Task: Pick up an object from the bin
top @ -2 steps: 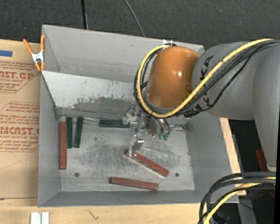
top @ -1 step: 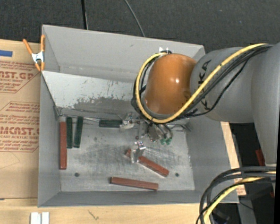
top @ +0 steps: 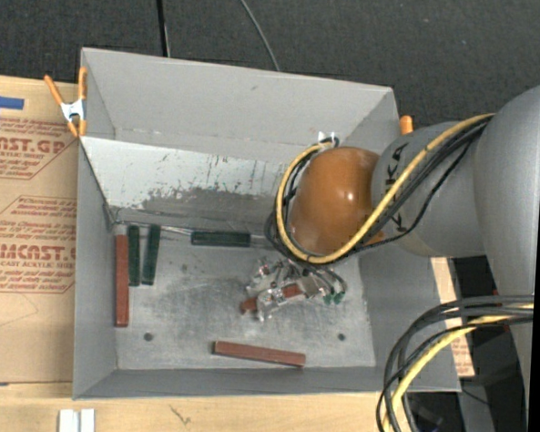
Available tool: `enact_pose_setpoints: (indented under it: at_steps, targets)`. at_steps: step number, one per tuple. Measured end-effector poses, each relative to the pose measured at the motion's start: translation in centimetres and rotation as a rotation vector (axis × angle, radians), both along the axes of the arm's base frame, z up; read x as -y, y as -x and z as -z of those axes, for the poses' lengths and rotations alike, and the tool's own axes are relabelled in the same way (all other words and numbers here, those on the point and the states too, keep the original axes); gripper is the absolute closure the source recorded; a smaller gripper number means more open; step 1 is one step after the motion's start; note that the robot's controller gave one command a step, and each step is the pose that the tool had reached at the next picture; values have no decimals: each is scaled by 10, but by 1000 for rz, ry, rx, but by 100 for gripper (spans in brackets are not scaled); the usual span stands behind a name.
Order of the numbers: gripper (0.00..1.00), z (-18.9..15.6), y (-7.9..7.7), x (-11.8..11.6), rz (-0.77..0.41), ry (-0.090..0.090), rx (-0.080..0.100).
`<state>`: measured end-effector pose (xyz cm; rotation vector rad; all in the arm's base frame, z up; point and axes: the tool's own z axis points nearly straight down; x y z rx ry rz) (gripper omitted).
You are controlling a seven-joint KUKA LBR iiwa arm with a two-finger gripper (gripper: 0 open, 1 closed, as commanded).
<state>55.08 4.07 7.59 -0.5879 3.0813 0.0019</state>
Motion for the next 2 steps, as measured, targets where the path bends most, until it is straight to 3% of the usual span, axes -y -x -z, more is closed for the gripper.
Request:
enact_pose_setpoints:
  at_steps: [1,2]
  targets:
    - [100,0,0,0,0,0,0]
    - [100,-144,3,-11,-1,1,-1]
